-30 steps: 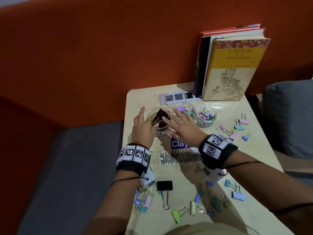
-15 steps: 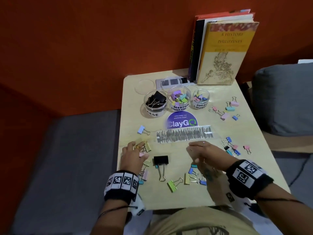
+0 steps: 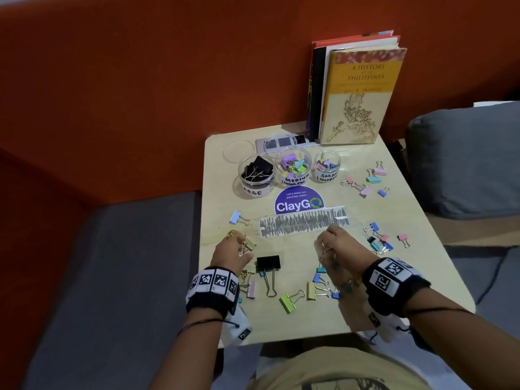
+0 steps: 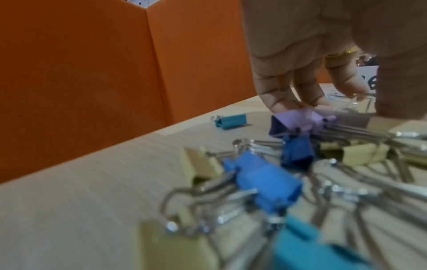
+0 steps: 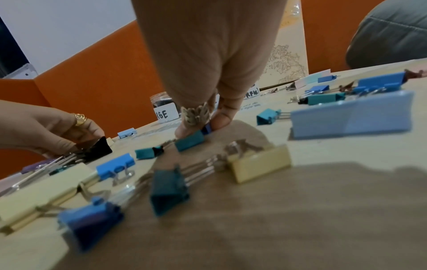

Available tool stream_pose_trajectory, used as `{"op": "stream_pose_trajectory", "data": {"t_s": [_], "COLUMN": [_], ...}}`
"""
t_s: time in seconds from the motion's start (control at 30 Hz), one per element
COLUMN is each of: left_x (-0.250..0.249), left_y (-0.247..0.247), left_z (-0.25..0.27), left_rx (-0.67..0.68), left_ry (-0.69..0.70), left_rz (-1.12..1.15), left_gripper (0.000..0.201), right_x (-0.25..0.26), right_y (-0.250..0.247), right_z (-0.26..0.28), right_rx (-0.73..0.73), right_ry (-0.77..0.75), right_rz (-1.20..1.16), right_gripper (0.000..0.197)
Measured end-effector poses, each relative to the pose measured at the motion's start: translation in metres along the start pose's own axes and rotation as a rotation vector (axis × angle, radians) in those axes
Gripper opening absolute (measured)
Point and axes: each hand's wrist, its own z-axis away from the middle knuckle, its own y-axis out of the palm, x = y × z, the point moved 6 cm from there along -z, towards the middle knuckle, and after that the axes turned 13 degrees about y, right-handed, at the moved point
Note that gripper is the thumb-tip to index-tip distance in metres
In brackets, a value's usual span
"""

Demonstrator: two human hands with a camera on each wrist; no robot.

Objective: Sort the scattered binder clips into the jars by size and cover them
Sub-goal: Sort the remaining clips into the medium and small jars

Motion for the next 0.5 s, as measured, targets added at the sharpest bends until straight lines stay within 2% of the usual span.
{"op": "stream_pose_trajectory", "data": {"t_s": [0.07,0.1,0.17,0.2,0.23,0.33,0.4,0.5], "left_x": [-0.002,-0.002,-0.003,-0.002,-0.003,-0.006,-0.012,-0.034], "left_y": [0.0,0.001,0.0,-0.001,-0.005,-0.016,-0.024,-0.032], "left_z": [0.0,0.0,0.0,-0.001,-0.002,-0.006,-0.011,-0.021], "left_rx": [-0.031,-0.048,-0.078,-0.1,-0.129,-0.217,-0.281,-0.334], "left_ry": [0.005,0.01,0.018,0.012,0.006,0.007,0.032,0.096], "left_rz": [0.008,0.022,0.067,0.081,0.098,0.209,0.279,0.321], "left_gripper": [0.028,0.025,0.022,0.019,0.015,0.003,0.008,0.008], "right_x": [0.001,-0.003,-0.004,-0.004,-0.002,0.001,0.002,0.001], "right_y": [-0.003,-0.003,-0.002,-0.002,-0.003,-0.005,-0.01,-0.012], "right_z": [0.0,-0.001,-0.001,0.001,0.002,0.003,0.002,0.006], "right_rx": [0.021,0.032,0.044,0.037,0.036,-0.011,-0.117,-0.114], "right_ry": [0.129,0.19,0.207,0.184,0.129,0.013,-0.058,-0.15], "right_rz": [-0.328,-0.475,-0.621,-0.62,-0.597,-0.209,0.061,0.181], "right_gripper": [0.007,0.009,0.018,0.021,0.025,0.022,0.024,0.036]}}
